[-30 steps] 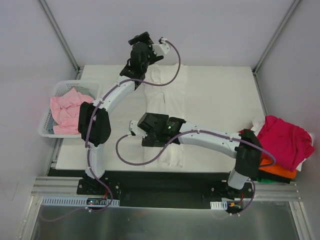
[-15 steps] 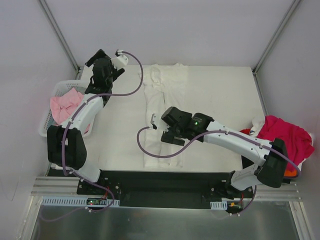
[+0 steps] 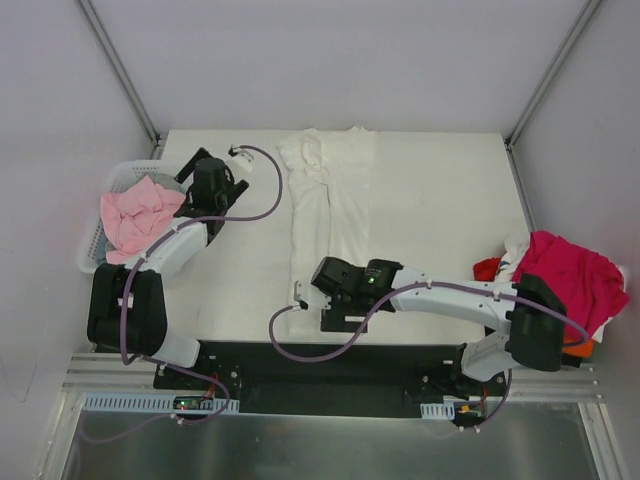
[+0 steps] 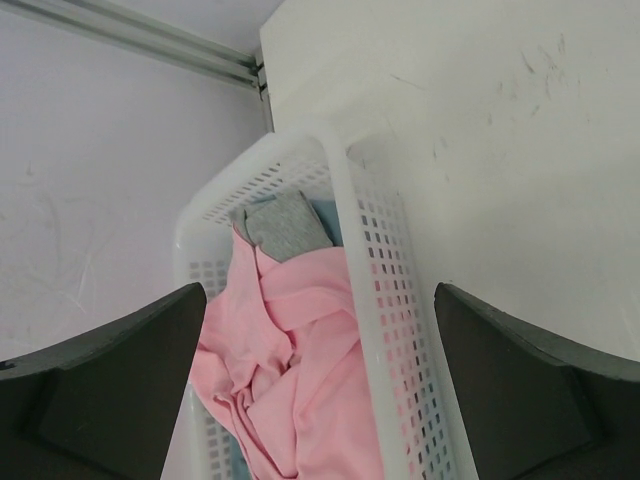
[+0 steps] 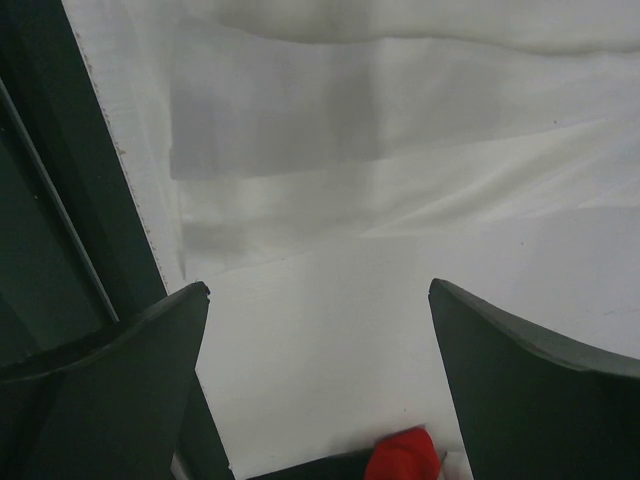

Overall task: Fold and stack the t-shirts
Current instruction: Fold the tshirt

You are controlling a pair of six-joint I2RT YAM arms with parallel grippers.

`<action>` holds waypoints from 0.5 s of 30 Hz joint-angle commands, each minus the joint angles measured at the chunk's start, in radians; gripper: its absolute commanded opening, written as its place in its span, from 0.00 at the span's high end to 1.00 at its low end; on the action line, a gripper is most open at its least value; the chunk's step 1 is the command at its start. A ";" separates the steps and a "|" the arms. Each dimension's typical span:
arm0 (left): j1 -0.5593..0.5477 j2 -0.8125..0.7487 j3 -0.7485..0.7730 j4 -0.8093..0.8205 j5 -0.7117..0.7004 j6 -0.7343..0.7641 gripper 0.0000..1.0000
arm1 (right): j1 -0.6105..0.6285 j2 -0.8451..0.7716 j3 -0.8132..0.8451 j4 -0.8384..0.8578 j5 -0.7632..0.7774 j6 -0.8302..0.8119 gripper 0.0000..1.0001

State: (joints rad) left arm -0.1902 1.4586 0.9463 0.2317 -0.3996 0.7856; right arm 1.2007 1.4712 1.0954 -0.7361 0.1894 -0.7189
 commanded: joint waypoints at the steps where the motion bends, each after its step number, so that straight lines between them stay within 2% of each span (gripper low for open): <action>1: -0.006 -0.040 -0.024 0.023 -0.033 -0.057 0.01 | 0.043 0.053 0.011 0.058 -0.045 0.016 0.04; 15: -0.006 -0.006 -0.057 0.044 -0.030 -0.086 0.01 | 0.115 0.199 0.041 0.106 -0.117 0.027 0.04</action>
State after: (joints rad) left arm -0.1902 1.4586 0.9058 0.2367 -0.4122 0.7292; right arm 1.2972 1.6489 1.0954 -0.6521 0.1112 -0.7105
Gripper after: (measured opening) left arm 0.993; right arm 0.966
